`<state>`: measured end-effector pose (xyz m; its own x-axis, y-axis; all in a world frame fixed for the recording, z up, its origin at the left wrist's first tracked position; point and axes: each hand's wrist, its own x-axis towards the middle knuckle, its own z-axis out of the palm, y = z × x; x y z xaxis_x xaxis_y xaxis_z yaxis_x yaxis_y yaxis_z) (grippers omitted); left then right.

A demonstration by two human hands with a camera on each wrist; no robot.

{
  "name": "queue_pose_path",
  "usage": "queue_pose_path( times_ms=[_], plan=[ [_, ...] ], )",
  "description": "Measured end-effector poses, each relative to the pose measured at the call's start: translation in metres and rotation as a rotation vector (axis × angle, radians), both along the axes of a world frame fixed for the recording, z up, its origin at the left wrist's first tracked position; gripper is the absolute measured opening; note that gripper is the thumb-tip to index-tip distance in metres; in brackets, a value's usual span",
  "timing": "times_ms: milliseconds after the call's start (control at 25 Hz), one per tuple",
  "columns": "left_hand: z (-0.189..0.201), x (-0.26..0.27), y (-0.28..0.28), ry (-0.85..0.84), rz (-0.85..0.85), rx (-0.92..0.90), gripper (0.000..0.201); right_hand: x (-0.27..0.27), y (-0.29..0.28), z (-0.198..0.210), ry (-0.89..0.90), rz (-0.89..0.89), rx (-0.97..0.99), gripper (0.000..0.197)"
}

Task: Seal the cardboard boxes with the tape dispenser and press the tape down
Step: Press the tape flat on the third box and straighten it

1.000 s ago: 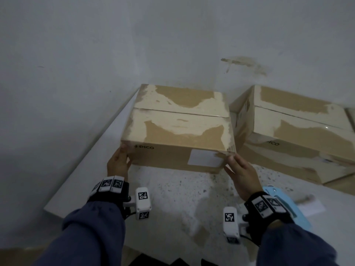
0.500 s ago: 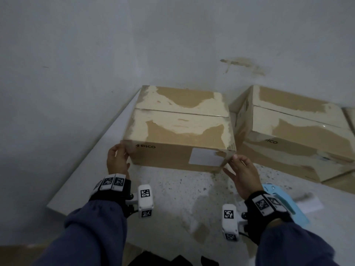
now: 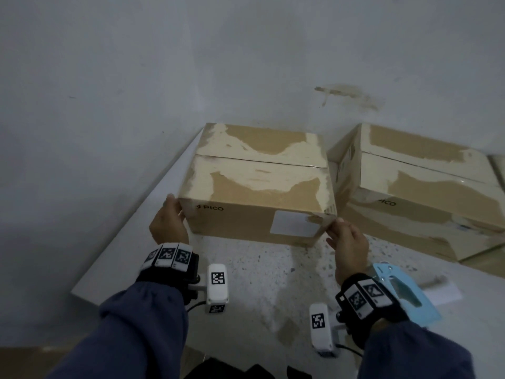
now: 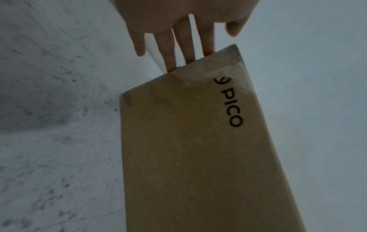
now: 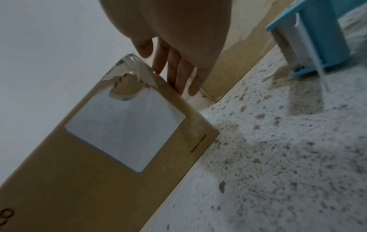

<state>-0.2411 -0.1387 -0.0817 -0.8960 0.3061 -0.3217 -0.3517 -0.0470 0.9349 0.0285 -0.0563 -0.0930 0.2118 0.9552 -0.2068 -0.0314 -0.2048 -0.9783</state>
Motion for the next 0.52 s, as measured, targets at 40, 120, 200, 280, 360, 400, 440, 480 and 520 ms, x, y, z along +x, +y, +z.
queue_pose_path(
  times_ms=[40,120,200,280,360,400,440,480,520],
  plan=[
    [0.004,0.002,0.001,0.045,-0.012,-0.062,0.031,-0.003,-0.003,0.003,-0.043,-0.030,0.024,0.028],
    [0.009,0.007,0.004,0.151,-0.021,-0.213,0.042,-0.010,-0.008,0.009,-0.151,-0.084,0.058,0.046],
    [0.011,0.012,0.007,0.227,-0.060,-0.272,0.042,-0.015,-0.008,0.013,-0.205,-0.113,0.043,0.047],
    [0.011,0.015,0.010,0.305,-0.113,-0.287,0.042,-0.018,-0.007,0.014,-0.231,-0.133,0.025,0.040],
    [0.008,0.016,0.013,0.333,-0.124,-0.266,0.040,-0.021,-0.008,0.013,-0.238,-0.141,0.030,0.039],
    [0.007,0.017,0.013,0.335,-0.131,-0.254,0.040,-0.023,-0.009,0.013,-0.226,-0.146,0.031,0.038],
    [0.007,0.017,0.014,0.335,-0.138,-0.248,0.040,-0.025,-0.010,0.014,-0.206,-0.150,0.037,0.036],
    [0.007,0.018,0.015,0.327,-0.140,-0.242,0.040,-0.027,-0.011,0.015,-0.198,-0.155,0.045,0.035],
    [0.006,0.018,0.016,0.316,-0.136,-0.236,0.041,-0.029,-0.013,0.015,-0.213,-0.151,0.058,0.036]
  ],
)
